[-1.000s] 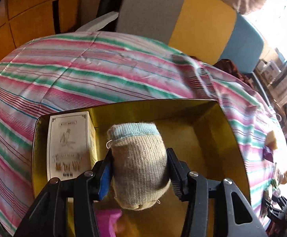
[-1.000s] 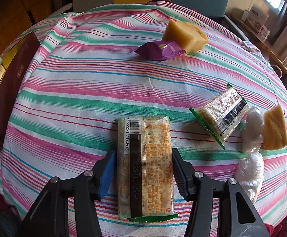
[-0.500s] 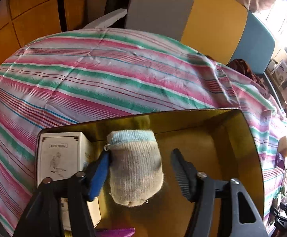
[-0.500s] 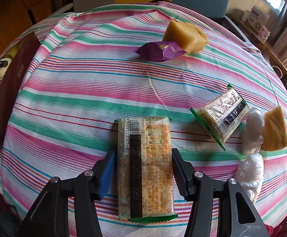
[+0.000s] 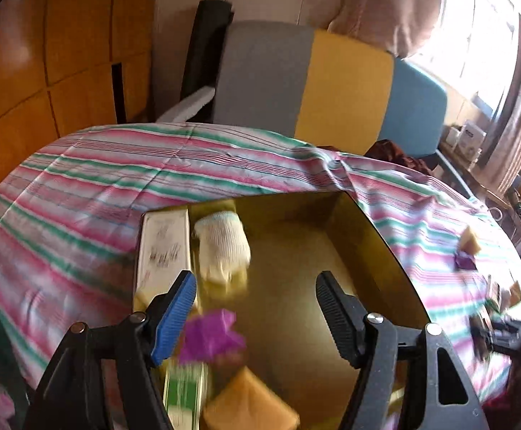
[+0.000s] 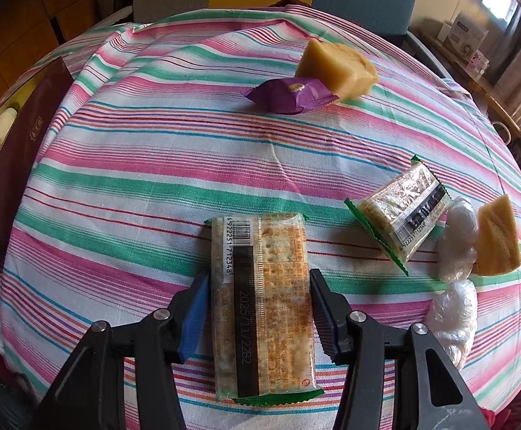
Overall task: Organize objects
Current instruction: 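Carry the cracker packet into the gold tray and release it with the right tool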
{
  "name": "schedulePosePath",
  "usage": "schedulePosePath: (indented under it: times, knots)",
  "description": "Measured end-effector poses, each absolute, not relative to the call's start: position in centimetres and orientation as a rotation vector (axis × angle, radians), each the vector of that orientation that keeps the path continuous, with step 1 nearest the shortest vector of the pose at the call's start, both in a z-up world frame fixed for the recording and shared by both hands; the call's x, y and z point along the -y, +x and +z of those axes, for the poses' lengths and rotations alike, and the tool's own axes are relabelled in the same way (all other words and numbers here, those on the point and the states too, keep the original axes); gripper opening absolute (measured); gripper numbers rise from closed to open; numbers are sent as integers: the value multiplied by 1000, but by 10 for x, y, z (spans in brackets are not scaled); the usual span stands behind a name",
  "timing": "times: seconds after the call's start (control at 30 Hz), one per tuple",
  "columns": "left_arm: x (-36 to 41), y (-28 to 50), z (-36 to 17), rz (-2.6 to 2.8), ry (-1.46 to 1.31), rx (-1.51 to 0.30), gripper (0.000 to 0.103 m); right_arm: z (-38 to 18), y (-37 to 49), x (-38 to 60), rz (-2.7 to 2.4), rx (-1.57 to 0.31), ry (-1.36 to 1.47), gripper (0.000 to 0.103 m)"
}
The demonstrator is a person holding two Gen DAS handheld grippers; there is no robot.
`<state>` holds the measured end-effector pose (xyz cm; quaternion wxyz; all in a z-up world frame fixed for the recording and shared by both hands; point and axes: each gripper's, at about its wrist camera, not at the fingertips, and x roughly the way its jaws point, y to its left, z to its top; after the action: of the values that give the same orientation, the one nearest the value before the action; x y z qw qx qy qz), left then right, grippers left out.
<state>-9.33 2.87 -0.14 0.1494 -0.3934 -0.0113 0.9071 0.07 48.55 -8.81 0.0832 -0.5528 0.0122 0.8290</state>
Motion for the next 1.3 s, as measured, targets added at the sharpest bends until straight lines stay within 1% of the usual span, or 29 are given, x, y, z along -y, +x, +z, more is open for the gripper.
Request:
schedulePosePath:
  times: [0.2,0.27,0.37,0.43,0.47,0.6,0.73,0.8,0.93,1.03,1.07,1.17,1.2,1.23,1.3]
  knots:
    - [-14,-45,2,2625,-1084,50,70,-83,4,-486,2446,-69,-1631,48]
    - [-10,-36,3,2624,-1077,38,70,-76,3,-478,2469,-153,-1606,48]
    - [1,-28,3,2643,-1071,59,70,-40,6,-449,2610,-228,-1510,48]
    - [8,-26,2,2660,-1074,86,70,-17,-2,-422,2730,-351,-1481,48]
    - [12,-24,1,2662,-1079,96,70,-3,-11,-401,2809,-370,-1467,48]
    - [28,-23,-5,2679,-1101,130,70,21,-41,-319,2980,-283,-1514,49]
    - [46,-25,-10,2700,-1116,184,70,9,-79,-245,3028,-205,-1655,49]
    - [54,-26,-11,2712,-1119,208,70,-7,-101,-210,2993,-146,-1747,49]
    - [66,-29,-15,2722,-1125,258,70,-37,-136,-167,2902,-69,-1846,49]
    - [69,-31,-17,2722,-1128,258,70,-55,-155,-150,2850,-40,-1880,49]
    - [70,-32,-18,2720,-1132,261,70,-61,-160,-148,2838,-48,-1891,51]
    - [71,-34,-22,2727,-1145,257,70,-65,-161,-139,2843,-110,-1930,52]
    - [72,-34,-23,2730,-1150,256,70,-65,-161,-138,2848,-127,-1926,56]
    - [73,-34,-23,2732,-1149,258,70,-64,-159,-139,2861,-154,-1924,58]
    - [73,-34,-24,2740,-1143,249,70,-56,-151,-143,2900,-152,-1878,58]
